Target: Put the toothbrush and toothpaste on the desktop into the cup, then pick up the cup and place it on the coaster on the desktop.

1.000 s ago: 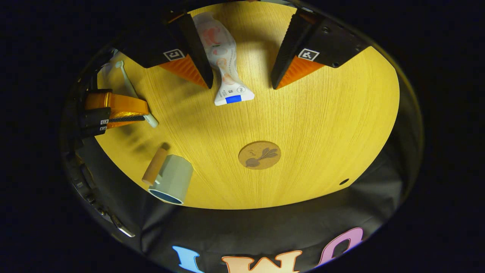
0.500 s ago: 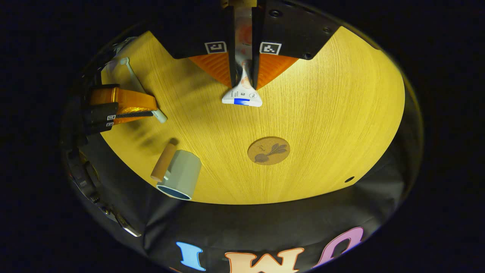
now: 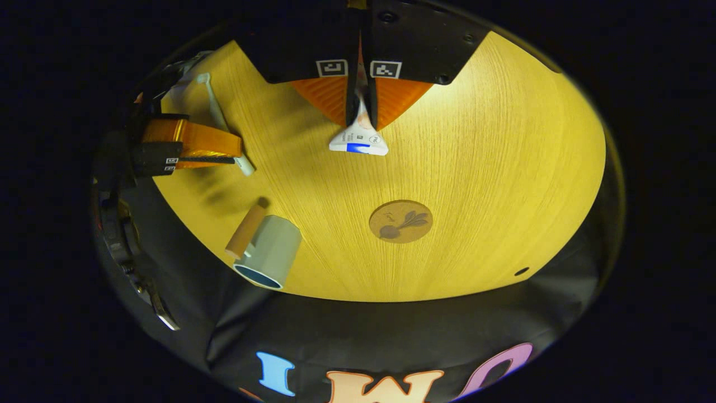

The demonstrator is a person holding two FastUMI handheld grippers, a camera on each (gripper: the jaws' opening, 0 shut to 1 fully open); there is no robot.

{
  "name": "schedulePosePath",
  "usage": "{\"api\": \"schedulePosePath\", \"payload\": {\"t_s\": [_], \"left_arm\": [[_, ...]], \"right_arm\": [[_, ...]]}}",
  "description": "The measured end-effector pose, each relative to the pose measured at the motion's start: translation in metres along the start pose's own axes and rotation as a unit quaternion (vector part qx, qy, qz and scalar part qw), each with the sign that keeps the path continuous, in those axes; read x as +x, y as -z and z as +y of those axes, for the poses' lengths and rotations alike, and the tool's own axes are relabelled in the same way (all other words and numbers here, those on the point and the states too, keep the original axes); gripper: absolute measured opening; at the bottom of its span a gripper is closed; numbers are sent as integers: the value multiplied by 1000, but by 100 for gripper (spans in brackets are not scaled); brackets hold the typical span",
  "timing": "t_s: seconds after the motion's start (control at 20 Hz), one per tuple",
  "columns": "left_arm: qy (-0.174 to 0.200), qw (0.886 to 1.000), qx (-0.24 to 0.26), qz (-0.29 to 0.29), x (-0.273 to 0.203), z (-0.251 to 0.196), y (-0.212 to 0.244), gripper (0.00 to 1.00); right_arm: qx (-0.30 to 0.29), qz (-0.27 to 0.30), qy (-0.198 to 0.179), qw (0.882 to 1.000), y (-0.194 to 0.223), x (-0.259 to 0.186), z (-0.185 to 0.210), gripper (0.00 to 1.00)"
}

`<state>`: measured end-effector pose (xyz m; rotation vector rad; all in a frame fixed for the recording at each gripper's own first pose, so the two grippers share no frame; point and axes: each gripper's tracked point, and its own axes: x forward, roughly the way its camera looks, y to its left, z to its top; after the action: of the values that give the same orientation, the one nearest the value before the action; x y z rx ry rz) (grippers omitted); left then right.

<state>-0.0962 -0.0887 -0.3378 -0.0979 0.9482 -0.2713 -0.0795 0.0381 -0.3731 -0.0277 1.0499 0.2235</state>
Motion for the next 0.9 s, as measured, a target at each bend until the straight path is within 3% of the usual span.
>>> {"api": "schedulePosePath", "payload": {"t_s": [0.2,0.4,0.9], "left_arm": [[1,1000,-20,-2,1,-2,-1,0],[11,1000,-7,-15,-9,-4,-9,0],[27,998,13,-47,-36,-25,-39,0]], "right_arm": [[-16,-28,-9,999,-11,-13,3,5],[0,-59,-20,998,-34,-32,5,5],[71,-202,-49,976,-175,-78,1,5]]}}
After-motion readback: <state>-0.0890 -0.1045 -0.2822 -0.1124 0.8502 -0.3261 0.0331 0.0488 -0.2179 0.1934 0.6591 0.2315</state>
